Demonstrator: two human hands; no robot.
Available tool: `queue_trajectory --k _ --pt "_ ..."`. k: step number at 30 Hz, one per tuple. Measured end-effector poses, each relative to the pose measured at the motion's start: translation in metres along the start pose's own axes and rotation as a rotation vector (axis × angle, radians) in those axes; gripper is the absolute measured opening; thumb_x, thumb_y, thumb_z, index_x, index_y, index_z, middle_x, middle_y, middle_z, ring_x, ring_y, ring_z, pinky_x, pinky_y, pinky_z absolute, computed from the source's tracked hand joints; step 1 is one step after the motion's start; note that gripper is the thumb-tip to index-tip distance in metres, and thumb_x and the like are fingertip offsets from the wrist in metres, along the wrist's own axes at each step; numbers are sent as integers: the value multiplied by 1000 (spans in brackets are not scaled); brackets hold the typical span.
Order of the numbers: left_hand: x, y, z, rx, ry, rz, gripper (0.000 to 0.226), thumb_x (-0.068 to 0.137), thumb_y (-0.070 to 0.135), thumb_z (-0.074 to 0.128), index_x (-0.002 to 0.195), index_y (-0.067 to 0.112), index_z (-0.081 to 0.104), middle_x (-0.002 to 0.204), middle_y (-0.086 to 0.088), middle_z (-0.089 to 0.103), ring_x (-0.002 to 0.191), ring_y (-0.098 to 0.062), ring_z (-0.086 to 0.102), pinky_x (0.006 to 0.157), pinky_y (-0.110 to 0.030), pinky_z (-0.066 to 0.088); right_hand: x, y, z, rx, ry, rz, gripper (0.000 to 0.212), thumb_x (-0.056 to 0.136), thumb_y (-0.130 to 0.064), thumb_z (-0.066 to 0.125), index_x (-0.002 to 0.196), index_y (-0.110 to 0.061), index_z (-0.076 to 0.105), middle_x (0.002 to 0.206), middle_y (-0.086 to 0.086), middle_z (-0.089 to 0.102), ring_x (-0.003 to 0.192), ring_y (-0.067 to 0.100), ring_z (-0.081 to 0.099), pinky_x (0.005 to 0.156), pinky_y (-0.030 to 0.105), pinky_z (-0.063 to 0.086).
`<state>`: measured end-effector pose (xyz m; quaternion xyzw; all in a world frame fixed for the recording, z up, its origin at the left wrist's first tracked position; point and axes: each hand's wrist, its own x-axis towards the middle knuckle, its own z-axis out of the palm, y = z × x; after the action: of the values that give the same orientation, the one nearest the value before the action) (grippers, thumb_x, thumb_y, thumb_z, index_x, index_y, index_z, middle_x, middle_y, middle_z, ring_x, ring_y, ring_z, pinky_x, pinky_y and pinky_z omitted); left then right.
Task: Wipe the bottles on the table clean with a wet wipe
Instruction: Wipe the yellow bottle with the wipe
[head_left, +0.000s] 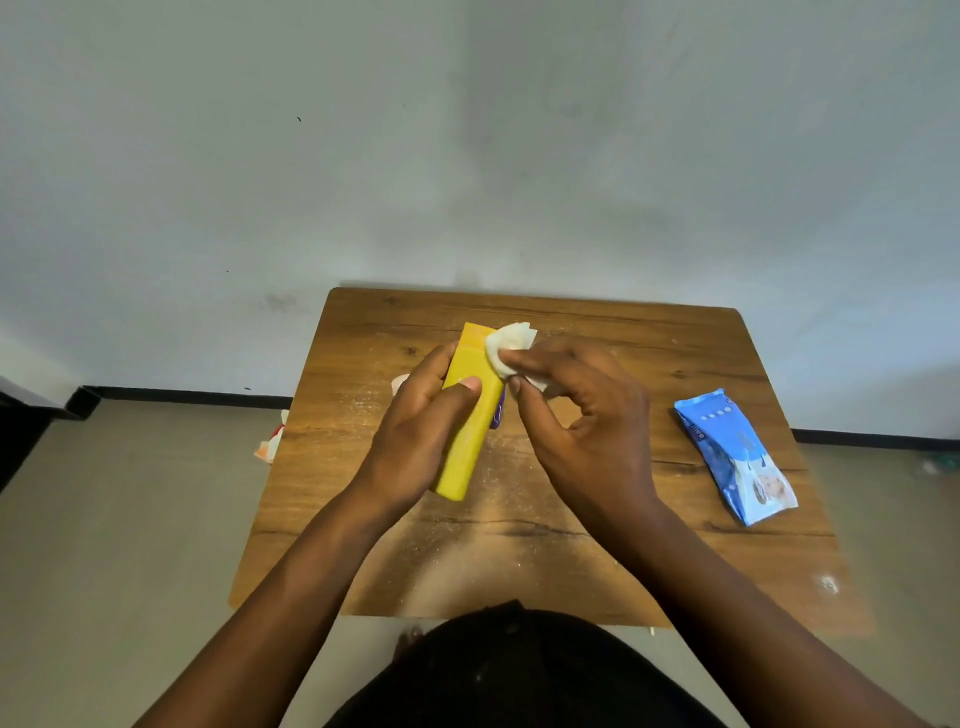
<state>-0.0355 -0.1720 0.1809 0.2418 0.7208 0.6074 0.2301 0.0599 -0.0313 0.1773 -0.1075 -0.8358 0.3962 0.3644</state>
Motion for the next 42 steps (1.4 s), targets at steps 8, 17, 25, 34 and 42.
queue_trajectory --k 8,17,25,34,42 --pt "6 5 -6 -508 100 -215 25 105 13 48 121 13 67 85 2 74 73 -9 71 62 -25 57 -39 -6 8 47 -224 -101 29 90 0 76 117 -11 79 110 1 72 103 5 66 83 18 55" --pt "4 -1 0 -498 -16 -231 31 105 17 47 128 21 68 101 -5 71 86 -21 65 69 -35 55 17 -1 6 21 -118 81 23 91 -6 77 111 -18 82 108 -5 76 90 0 66 75 11 50" --pt "5 -5 -4 -597 10 -245 40 104 21 45 139 9 61 106 -13 68 89 -24 65 70 -37 56 9 -10 13 79 -156 106 26 92 -4 76 113 -18 81 112 -4 74 99 5 67 78 11 50" --pt "6 -16 -15 -654 65 -281 59 90 30 59 143 3 55 105 -15 58 84 -20 64 70 -33 56 -30 -9 12 99 -332 -33 27 89 -1 78 110 -16 82 103 -4 75 94 5 67 77 11 49" --pt "5 -18 -14 -631 -66 -293 45 98 24 54 140 7 56 99 -10 63 79 -20 62 63 -35 52 35 -7 16 60 -148 193 25 92 -6 75 107 -23 83 106 -7 76 86 6 65 68 10 48"
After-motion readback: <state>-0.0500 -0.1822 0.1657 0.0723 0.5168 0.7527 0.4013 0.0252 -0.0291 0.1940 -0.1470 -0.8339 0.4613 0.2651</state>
